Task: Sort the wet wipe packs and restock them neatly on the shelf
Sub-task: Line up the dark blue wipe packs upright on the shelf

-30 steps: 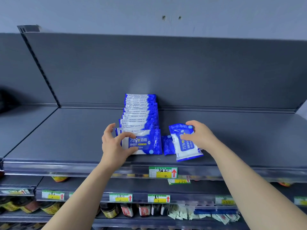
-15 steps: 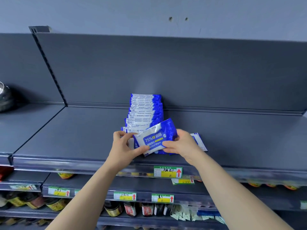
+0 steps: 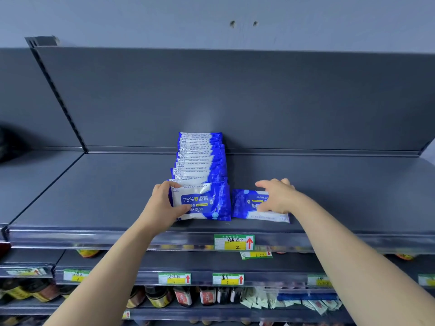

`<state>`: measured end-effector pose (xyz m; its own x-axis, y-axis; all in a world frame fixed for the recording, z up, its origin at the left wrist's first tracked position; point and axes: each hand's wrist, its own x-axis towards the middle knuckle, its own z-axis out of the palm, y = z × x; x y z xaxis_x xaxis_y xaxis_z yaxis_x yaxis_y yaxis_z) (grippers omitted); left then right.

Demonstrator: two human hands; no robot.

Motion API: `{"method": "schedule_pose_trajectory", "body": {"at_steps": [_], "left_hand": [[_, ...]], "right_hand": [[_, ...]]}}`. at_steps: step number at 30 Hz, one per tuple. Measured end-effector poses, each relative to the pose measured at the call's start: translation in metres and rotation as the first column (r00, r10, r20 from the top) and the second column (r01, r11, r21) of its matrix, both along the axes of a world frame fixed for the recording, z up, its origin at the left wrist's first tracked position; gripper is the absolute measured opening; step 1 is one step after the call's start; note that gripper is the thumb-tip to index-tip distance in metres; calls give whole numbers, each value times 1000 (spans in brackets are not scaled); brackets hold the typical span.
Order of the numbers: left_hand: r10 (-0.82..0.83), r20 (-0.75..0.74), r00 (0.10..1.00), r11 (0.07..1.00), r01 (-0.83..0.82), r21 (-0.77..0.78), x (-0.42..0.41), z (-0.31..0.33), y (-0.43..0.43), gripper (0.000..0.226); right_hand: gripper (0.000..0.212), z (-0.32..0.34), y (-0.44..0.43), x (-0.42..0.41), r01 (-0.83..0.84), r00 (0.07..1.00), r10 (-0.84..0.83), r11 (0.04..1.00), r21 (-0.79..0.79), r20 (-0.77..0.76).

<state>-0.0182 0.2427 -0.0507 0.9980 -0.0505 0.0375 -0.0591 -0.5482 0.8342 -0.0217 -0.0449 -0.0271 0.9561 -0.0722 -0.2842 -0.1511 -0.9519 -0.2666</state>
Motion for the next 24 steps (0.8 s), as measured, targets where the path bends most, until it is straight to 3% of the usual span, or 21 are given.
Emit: {"method": "schedule_pose_trajectory", "body": {"at_steps": [2, 4, 6, 8, 11, 16, 22, 24], "left_hand": [[10, 11, 1000, 1000, -10, -20, -1, -1, 1, 47], [31, 37, 999, 999, -30, -32, -3, -2, 0, 55], [57, 80, 995, 998, -54, -40, -5, -3, -2, 64], [86, 131, 988, 996, -81, -45, -9, -3, -4, 67], [130, 160, 979, 992, -126, -31, -15, -3, -8, 60], [105, 192, 976, 984, -130, 121, -16, -4, -7, 21], [74, 76, 994, 993, -66, -96, -23, -7, -1, 3], [75, 51, 996, 992, -69, -109, -25, -8, -4, 20]], "right_hand": [[29, 7, -4, 1, 12, 1000, -13, 999, 48, 6], [18, 15, -12, -4, 39, 997, -49, 989, 140, 67], [15, 25, -21, -11, 66, 987, -107, 948, 311, 118], [15, 34, -24, -20, 66, 980, -157, 829, 556, 119], [34, 38, -6, -31, 15, 974, -178, 657, 754, 137], [69, 17, 39, -36, 38, 975, -212, 453, 891, 66], [41, -7, 83, -37, 108, 940, -340, 333, 937, 12], [35, -12, 95, -39, 99, 937, -350, 305, 947, 15]]}}
